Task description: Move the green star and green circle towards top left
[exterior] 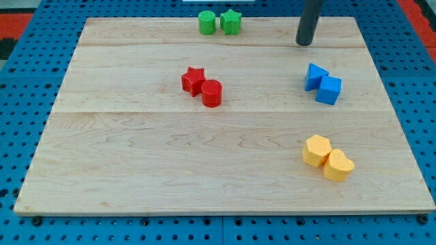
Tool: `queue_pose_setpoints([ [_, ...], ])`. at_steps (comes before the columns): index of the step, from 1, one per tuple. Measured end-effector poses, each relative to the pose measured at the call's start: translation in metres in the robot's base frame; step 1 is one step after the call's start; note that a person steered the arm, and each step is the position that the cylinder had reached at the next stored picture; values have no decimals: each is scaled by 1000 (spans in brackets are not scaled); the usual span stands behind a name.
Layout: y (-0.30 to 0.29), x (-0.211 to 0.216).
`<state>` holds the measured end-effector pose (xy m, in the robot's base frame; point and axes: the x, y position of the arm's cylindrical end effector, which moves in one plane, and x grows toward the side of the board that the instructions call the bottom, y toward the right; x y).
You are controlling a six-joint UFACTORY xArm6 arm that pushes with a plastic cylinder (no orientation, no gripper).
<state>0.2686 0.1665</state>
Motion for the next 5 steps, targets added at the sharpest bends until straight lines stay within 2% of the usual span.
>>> queue_pose_setpoints([
  [2,0,-3],
  [4,-14,-48],
  [5,-14,-48],
])
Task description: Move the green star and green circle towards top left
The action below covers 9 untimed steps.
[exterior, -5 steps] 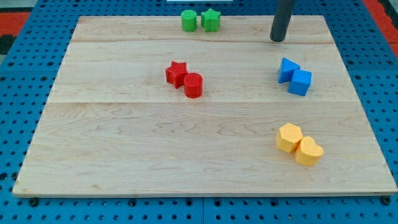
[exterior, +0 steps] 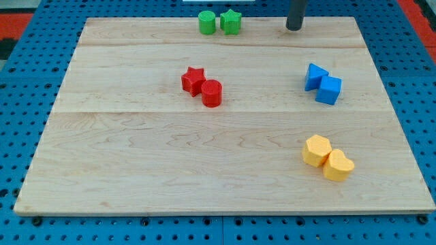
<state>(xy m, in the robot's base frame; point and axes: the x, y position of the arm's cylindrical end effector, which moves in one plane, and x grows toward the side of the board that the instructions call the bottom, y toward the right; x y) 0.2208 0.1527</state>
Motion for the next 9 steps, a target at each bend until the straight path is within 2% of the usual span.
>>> queue_pose_setpoints([
  [5,-48,-15],
  [9,-216,-26],
])
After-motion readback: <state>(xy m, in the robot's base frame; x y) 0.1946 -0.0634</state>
